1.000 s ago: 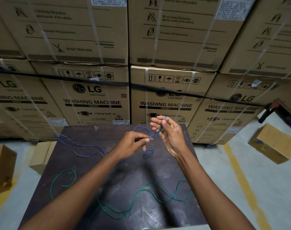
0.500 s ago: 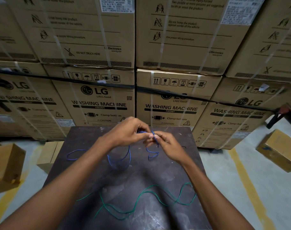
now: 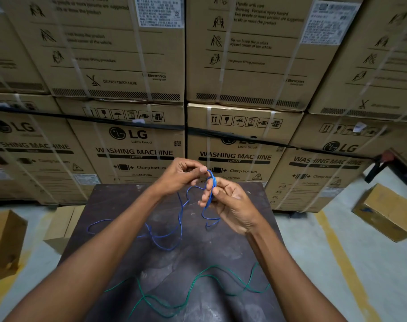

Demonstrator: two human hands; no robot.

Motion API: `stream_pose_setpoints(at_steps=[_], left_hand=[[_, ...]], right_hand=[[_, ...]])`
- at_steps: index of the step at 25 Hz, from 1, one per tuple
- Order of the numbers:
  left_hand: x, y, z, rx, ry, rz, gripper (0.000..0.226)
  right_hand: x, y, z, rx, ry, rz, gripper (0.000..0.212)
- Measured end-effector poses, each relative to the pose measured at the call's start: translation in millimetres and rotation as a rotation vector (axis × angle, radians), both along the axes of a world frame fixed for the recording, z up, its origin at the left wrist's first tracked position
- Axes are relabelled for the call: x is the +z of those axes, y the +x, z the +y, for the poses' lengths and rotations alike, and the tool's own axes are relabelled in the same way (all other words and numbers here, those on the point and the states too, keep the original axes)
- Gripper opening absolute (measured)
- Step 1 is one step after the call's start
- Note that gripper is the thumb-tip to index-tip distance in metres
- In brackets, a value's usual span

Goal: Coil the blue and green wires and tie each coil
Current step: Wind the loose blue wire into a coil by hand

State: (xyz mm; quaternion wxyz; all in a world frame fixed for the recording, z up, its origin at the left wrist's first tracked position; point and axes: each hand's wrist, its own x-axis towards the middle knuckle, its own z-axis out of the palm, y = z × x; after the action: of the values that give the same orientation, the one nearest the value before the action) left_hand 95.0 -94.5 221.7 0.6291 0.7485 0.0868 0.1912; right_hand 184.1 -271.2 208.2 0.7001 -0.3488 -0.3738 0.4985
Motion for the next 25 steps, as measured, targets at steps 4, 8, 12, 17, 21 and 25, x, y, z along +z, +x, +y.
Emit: stream_pose_setpoints(at_steps=[4, 8, 12, 17, 21, 25], left_hand=[[-20, -1, -4, -0.058, -0.218, -0.021, 0.022], [-40, -6, -10, -0.006, -0.182, 0.068, 0.019], [-51, -10, -20, -0.106, 0.035, 0.157, 0.024], [-14, -27, -4, -0.071, 0.489, 0.252, 0.019], [35, -33, 22, -0.035, 0.763, 0.208, 0.019], [59, -21, 47, -0.057, 0.708, 0.172, 0.023]], right_hand=[[9, 2, 12, -0.052, 0.062, 0.021, 0.008], [24, 11, 24, -0.158, 0.055, 0.085, 0.005], [28, 24, 41, -0.392, 0.058, -0.109, 0.013], [1, 46, 47, -0.499, -0.075, -0.585, 0.011], [-14, 43, 37, -0.298, -0.173, -0.751, 0.015], [-11, 21, 31, -0.106, -0.162, -0.624, 0.027]])
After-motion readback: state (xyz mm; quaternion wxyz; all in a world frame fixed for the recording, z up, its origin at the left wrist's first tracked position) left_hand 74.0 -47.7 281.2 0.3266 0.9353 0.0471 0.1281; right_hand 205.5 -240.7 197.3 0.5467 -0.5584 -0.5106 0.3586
